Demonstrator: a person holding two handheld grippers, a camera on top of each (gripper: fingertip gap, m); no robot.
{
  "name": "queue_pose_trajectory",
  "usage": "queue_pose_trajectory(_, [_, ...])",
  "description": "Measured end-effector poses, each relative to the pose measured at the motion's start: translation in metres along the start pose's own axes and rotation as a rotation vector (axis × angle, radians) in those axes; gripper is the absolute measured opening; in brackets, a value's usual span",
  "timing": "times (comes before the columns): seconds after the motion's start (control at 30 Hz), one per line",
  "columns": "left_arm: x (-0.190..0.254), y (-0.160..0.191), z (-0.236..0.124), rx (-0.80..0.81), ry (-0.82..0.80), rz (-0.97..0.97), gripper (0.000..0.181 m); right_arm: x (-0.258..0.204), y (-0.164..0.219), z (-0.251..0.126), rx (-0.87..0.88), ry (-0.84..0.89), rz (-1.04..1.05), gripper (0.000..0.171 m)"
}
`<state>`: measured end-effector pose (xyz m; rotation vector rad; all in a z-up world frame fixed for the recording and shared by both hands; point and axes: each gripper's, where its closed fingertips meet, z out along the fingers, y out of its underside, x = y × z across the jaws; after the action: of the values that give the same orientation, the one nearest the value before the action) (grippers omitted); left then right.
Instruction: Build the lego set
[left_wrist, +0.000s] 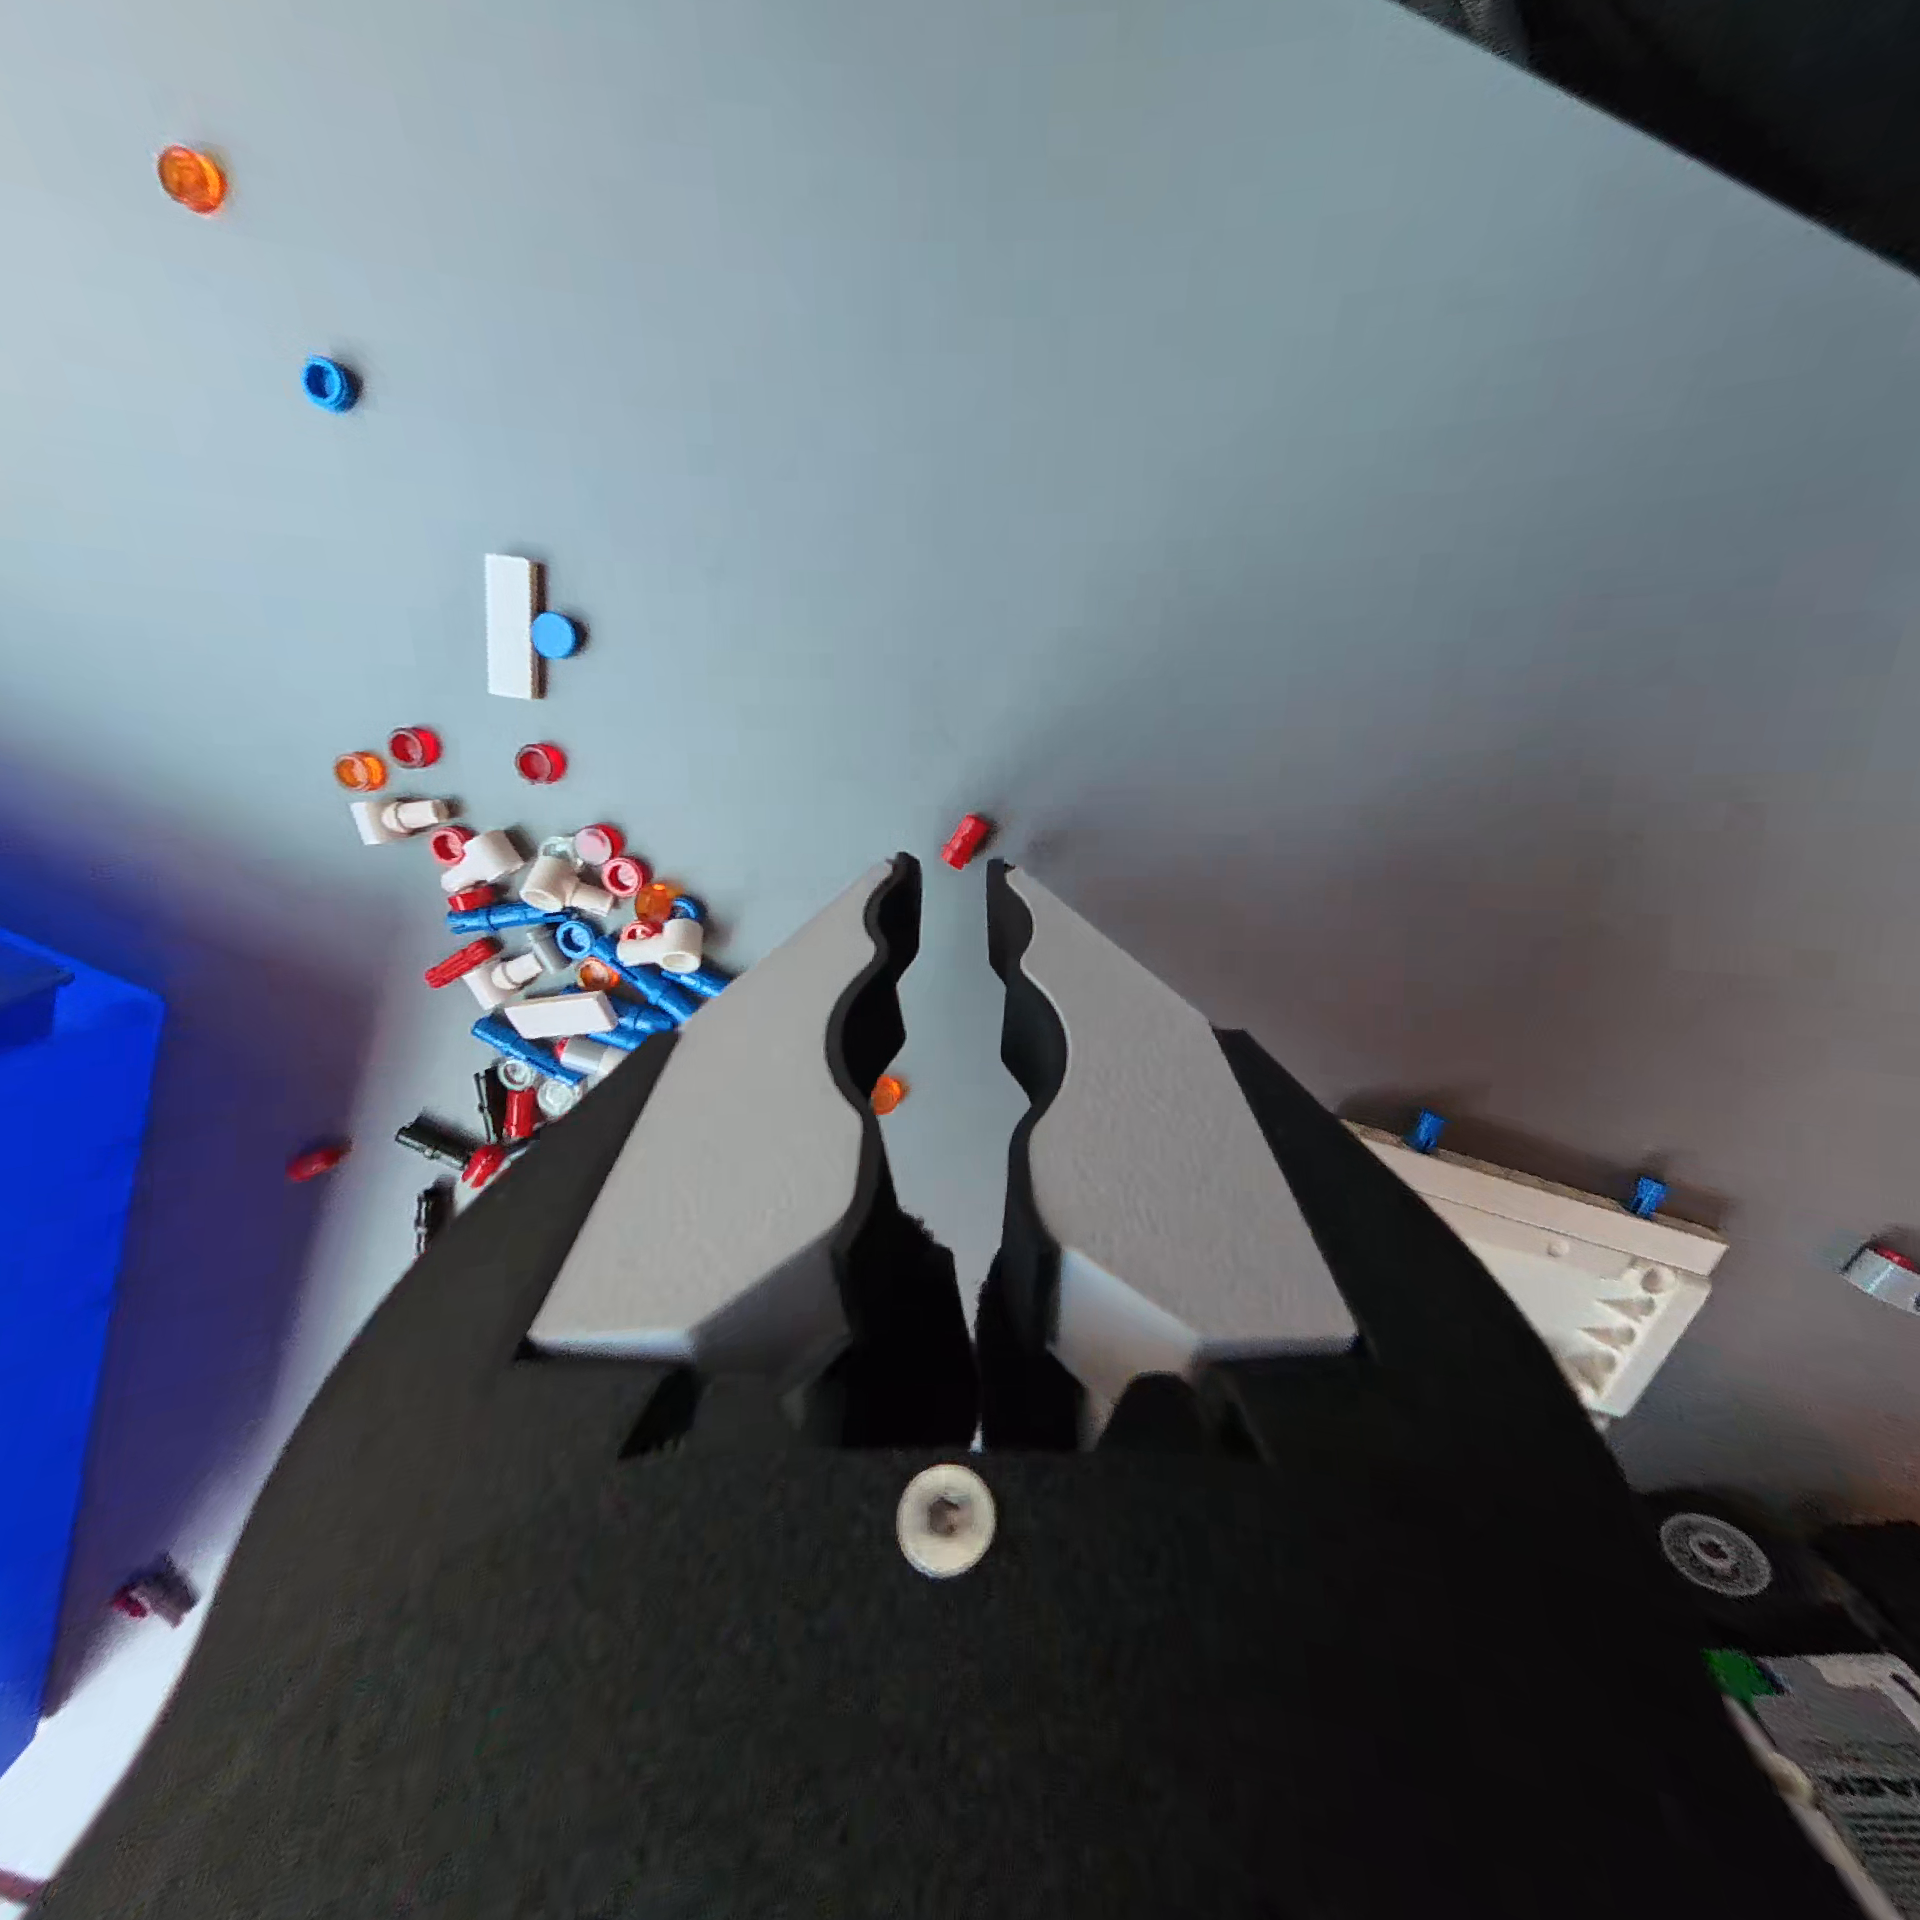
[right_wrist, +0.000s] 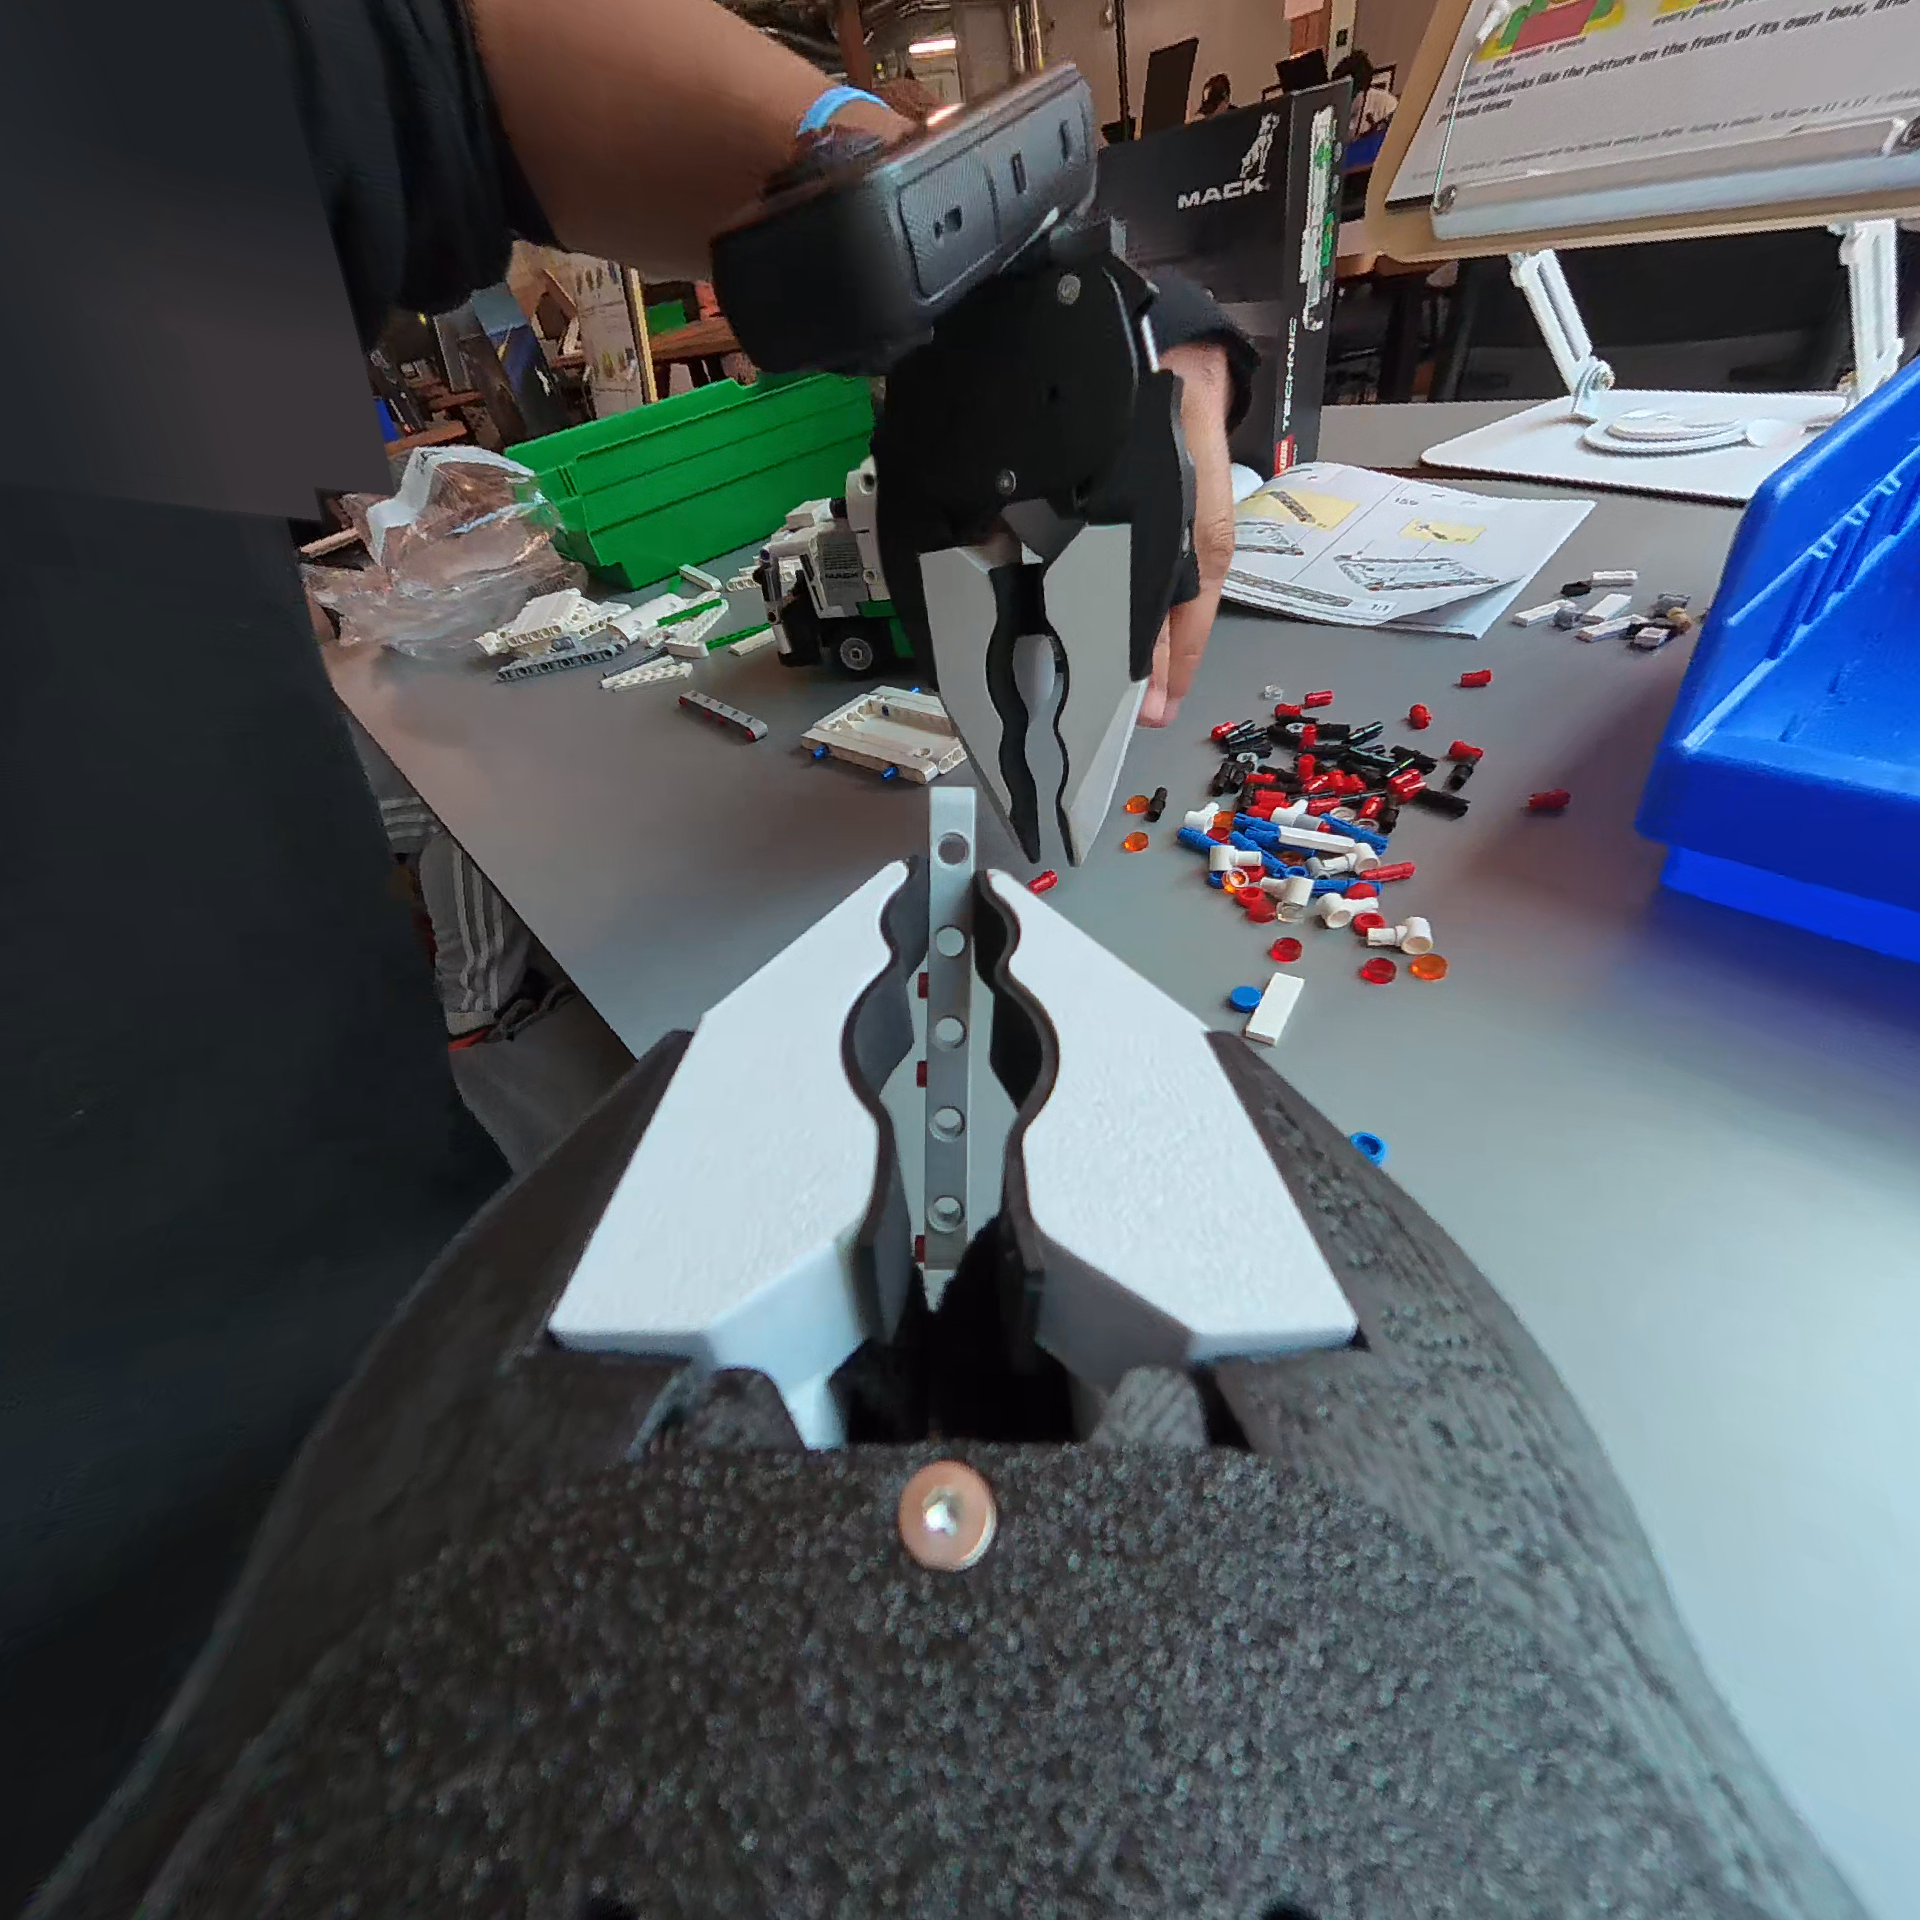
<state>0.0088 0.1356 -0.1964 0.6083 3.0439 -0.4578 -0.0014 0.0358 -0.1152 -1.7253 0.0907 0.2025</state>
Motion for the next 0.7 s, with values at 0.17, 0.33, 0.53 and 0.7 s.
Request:
queue_pose_trajectory(0.17, [0.0010, -0.0020, 0.0064, 0.005, 0.017, 0.050, 0.013, 0.0020, 0.0062, 0.0023, -0.018, -0.001, 0.005, 0.007])
queue_pose_trajectory(0.33, [0.0031, -0.0059, 0.0079, 0.028, 0.024, 0.053, 0.004, 0.0025, 0.0080, 0.0028, -0.022, -0.007, 0.011, 0.007])
queue_pose_trajectory(0.53, [0.0002, -0.0020, 0.0065, 0.011, -0.027, 0.009, 0.008, 0.0047, 0.0079, 0.0008, -0.018, -0.008, 0.020, 0.007])
queue_pose_trajectory(0.7, [0.0014, -0.0008, 0.0063, 0.016, -0.026, -0.016, 0.007, 0.0020, 0.0081, 0.0020, -0.025, -0.015, 0.016, 0.007])
